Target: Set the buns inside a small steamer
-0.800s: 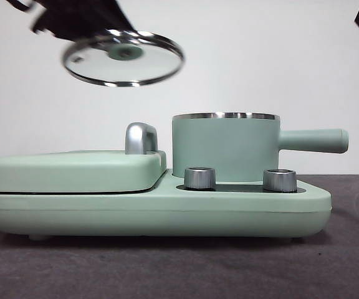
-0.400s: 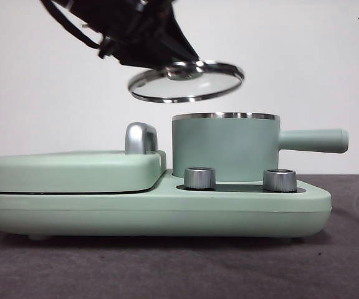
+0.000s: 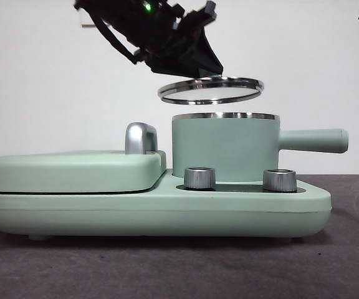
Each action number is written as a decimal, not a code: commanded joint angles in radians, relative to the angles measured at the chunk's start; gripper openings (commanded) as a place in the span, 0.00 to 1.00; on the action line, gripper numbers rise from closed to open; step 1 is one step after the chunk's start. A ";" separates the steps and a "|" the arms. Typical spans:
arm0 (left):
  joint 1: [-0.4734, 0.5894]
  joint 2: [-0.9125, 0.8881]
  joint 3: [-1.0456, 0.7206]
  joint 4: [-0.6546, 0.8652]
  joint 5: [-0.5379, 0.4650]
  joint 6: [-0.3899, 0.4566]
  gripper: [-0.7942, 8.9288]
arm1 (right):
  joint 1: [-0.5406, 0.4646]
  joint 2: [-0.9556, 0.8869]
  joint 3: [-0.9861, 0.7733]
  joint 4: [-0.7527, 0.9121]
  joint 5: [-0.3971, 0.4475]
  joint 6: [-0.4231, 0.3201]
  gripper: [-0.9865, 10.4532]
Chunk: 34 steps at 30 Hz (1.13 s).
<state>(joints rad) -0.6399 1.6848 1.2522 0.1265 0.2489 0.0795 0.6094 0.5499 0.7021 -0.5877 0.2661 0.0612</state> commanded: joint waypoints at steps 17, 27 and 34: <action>-0.049 0.082 0.039 0.088 0.002 0.063 0.09 | 0.007 0.003 0.005 0.007 0.004 0.018 0.42; -0.045 0.084 0.039 0.053 0.002 0.067 0.09 | 0.007 0.003 0.005 0.006 0.003 0.018 0.42; -0.045 0.097 0.039 0.050 0.002 0.066 0.09 | 0.007 0.003 0.005 0.006 0.003 0.018 0.42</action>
<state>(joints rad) -0.6788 1.7561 1.2560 0.1543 0.2485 0.1383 0.6094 0.5499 0.7021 -0.5877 0.2661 0.0612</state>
